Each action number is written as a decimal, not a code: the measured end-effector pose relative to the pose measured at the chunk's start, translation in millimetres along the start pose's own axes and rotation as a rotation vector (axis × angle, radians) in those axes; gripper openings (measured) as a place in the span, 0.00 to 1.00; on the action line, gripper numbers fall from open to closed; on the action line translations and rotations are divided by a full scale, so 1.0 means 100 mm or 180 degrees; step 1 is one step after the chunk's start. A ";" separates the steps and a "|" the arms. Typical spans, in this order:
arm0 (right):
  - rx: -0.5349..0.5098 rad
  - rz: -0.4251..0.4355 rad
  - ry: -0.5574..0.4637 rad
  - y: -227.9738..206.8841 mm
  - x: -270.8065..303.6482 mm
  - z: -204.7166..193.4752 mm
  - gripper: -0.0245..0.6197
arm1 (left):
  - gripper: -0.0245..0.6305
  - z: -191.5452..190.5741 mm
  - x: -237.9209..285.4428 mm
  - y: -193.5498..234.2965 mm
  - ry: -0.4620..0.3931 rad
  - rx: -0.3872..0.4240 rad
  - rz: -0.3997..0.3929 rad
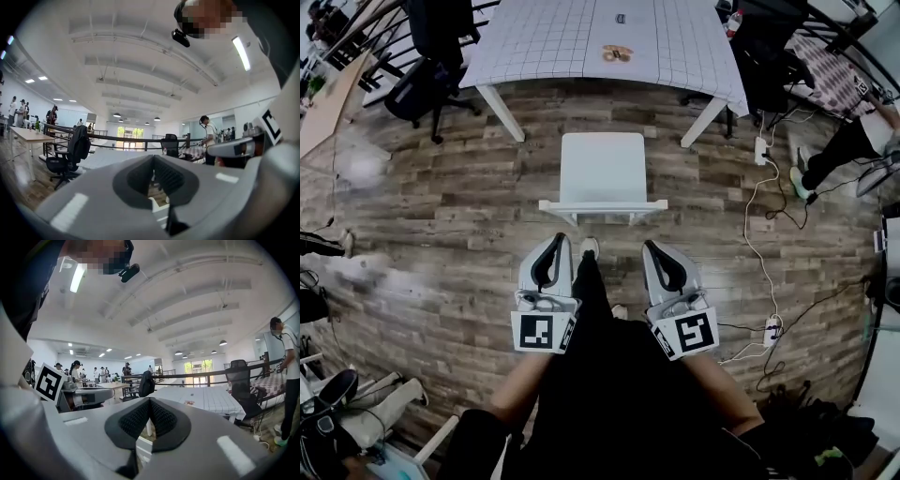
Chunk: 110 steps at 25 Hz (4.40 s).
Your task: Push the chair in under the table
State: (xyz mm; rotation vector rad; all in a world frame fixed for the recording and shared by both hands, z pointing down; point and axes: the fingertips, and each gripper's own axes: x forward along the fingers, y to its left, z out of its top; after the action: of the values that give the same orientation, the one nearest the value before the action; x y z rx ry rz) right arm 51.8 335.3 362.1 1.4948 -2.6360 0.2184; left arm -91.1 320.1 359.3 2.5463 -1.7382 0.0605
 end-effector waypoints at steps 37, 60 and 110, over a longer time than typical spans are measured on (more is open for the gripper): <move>0.0058 0.0478 0.1347 -0.79 2.01 -0.77 0.04 | 0.05 -0.97 1.84 0.88 0.1146 0.0192 -0.0762; -0.1544 0.2190 0.3144 -0.57 1.83 -2.67 0.36 | 0.28 -2.83 1.52 0.13 0.2891 0.1613 -0.2348; -0.2527 0.2417 0.3684 -0.42 1.83 -3.54 0.20 | 0.16 -3.80 1.33 0.17 0.3886 0.2910 -0.2898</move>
State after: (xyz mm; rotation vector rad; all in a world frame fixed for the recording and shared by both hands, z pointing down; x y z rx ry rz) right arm 0.9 221.8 743.0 -0.0177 -1.7612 0.0325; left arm -58.4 217.0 747.7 2.3480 -0.0123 2.0965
